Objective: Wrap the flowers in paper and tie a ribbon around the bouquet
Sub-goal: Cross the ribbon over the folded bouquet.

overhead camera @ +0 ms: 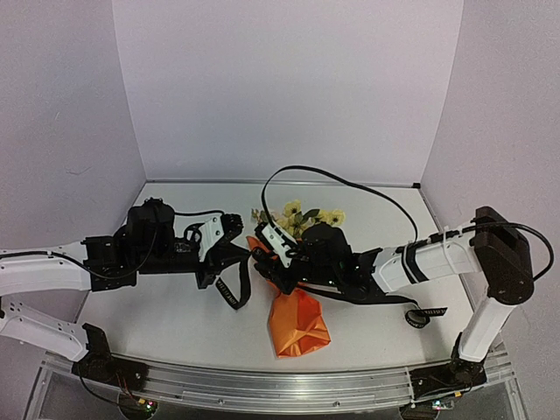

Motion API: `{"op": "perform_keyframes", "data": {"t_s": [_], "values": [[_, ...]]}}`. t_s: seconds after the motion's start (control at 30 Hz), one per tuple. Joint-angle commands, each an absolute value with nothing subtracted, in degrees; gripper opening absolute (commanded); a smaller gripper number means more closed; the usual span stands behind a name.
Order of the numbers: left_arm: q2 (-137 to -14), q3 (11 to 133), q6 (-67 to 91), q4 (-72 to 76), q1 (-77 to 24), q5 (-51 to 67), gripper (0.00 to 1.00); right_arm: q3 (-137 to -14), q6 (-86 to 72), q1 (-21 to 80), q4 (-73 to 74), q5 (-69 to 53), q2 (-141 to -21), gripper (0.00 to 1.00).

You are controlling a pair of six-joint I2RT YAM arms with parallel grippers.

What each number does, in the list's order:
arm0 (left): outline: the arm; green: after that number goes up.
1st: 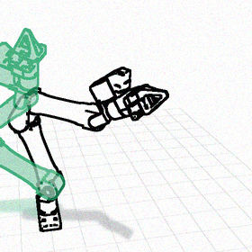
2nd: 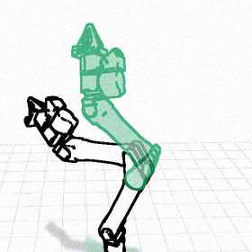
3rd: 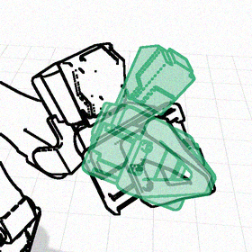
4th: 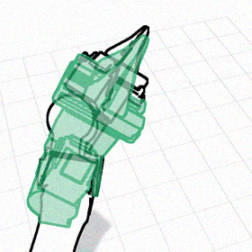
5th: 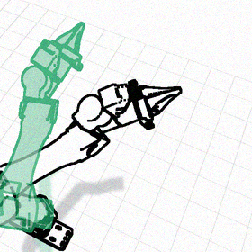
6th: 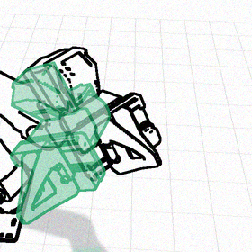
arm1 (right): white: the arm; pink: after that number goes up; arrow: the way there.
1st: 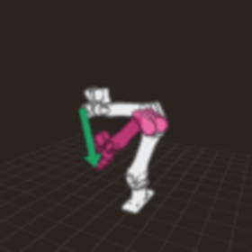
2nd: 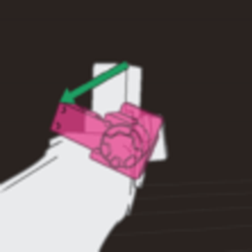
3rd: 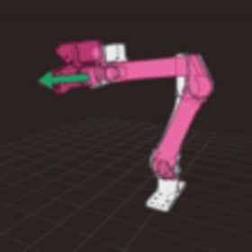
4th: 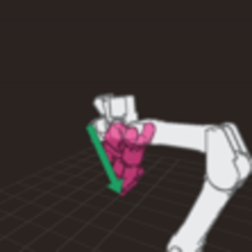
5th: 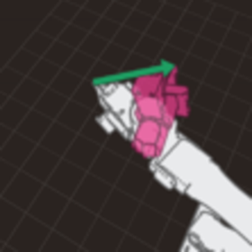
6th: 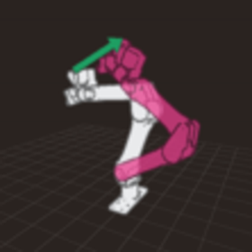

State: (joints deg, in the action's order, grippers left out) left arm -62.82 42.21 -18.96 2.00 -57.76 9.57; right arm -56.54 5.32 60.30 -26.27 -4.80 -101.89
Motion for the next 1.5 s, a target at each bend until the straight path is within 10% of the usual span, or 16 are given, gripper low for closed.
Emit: {"op": "perform_keyframes", "data": {"t_s": [0.0,1.2,1.47], "values": [[-62.22,41.65,-18.41,1.43,-57.67,7.82,0.00,-54.99,4.95,60.98,-28.52,-2.32,-98.77,0.03],[-95.37,62.70,-39.75,-8.77,-58.59,17.78,0.00,-26.78,-4.87,61.20,-21.33,5.49,-75.41,0.20],[-97.91,66.18,-43.66,-13.72,-61.27,15.33,0.03,-23.99,-9.45,61.19,-10.48,12.45,-66.04,0.52]]}}
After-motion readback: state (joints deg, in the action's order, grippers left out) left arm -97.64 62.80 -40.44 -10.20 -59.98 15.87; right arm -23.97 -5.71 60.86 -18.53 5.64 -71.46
